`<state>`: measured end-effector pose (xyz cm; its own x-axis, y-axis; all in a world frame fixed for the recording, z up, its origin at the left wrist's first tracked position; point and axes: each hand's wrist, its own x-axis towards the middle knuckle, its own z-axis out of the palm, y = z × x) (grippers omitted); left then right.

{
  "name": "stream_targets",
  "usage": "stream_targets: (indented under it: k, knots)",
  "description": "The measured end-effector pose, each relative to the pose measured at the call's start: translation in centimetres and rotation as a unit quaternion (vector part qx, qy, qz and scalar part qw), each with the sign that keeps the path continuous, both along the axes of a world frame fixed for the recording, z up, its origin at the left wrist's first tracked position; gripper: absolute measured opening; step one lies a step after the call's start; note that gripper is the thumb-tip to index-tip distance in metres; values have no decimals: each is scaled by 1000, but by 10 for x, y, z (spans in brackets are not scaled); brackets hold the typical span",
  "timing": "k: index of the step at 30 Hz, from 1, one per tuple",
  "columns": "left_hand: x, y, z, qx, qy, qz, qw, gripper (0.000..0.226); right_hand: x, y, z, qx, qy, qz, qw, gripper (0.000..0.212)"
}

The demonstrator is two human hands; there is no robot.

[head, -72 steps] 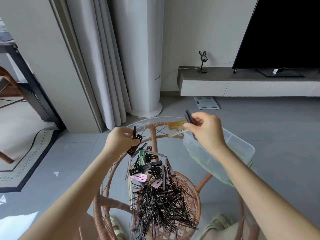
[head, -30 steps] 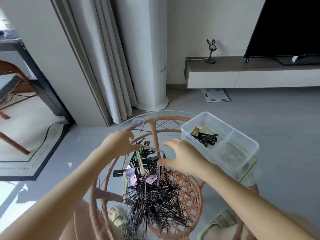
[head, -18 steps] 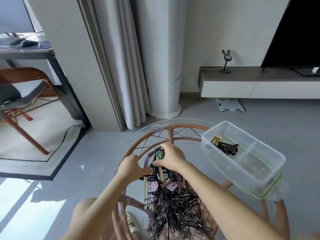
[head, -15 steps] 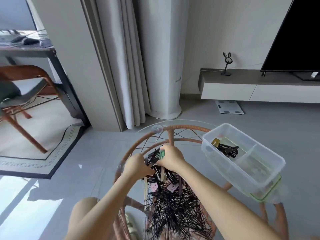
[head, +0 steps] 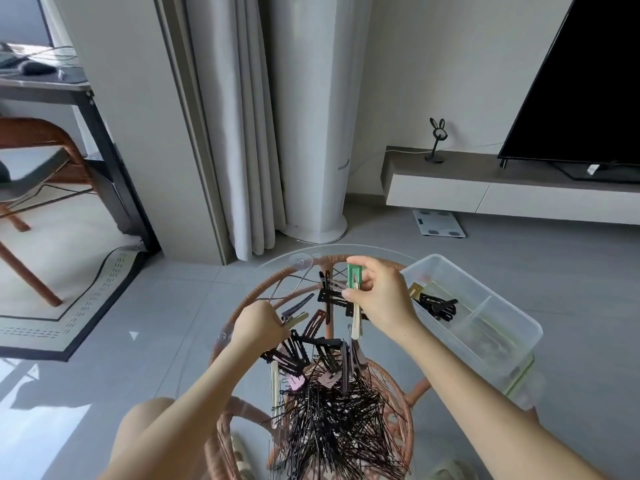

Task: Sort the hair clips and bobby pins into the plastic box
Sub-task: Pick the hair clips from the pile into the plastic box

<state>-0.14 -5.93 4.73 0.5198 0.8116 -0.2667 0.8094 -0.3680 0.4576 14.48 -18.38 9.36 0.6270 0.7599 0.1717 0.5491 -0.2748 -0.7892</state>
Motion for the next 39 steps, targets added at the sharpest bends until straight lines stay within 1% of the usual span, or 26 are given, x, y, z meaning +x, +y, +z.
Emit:
stream_targets:
  k: [5, 10, 13, 15, 17, 19, 20, 22, 24, 27, 30, 33, 36, 39]
  knots:
    - [1, 0, 14, 15, -8, -11, 1000, 17, 7, -10, 6, -40, -34, 16, 998, 52]
    - [7, 1, 36, 43, -48, -32, 997, 15, 28, -25, 31, 2, -5, -21, 1000, 51]
    - [13, -3, 47, 55, -63, -56, 995, 14, 57, -42, 48, 20, -14, -54, 998, 51]
    - [18, -6, 51, 55, -72, -70, 993, 15, 81, -53, 55, -6, -57, -75, 996, 50]
    - [23, -10, 55, 53, -80, -77, 992, 14, 104, -58, 58, -64, -116, -80, 988, 51]
    - [28, -13, 58, 49, -89, -80, 992, 14, 120, -56, 54, -131, -162, -56, 977, 52]
    - [30, -15, 59, 48, -93, -82, 991, 14, 124, -53, 50, -162, -171, -36, 971, 52]
    - [35, -20, 62, 42, -104, -88, 990, 13, 126, -45, 40, -207, -161, 8, 965, 52]
    - [41, -27, 64, 38, -122, -94, 987, 11, 124, -36, 27, -229, -143, 42, 962, 52]
    - [50, -34, 68, 36, -152, -102, 982, 11, 119, -29, 10, -240, -130, 53, 961, 50]
    - [61, -41, 73, 39, -176, -114, 977, 10, 120, -34, -1, -255, -113, 65, 958, 54]
    - [81, -49, 80, 43, -195, -130, 971, 13, 127, -48, 1, -227, -149, 23, 962, 48]
    - [112, -59, 82, 52, -203, -159, 965, 16, 133, -68, 11, -148, -185, -45, 971, 35]
    - [153, -73, 77, 80, -184, -213, 956, 15, 134, -95, 20, -87, -186, -100, 974, 25]
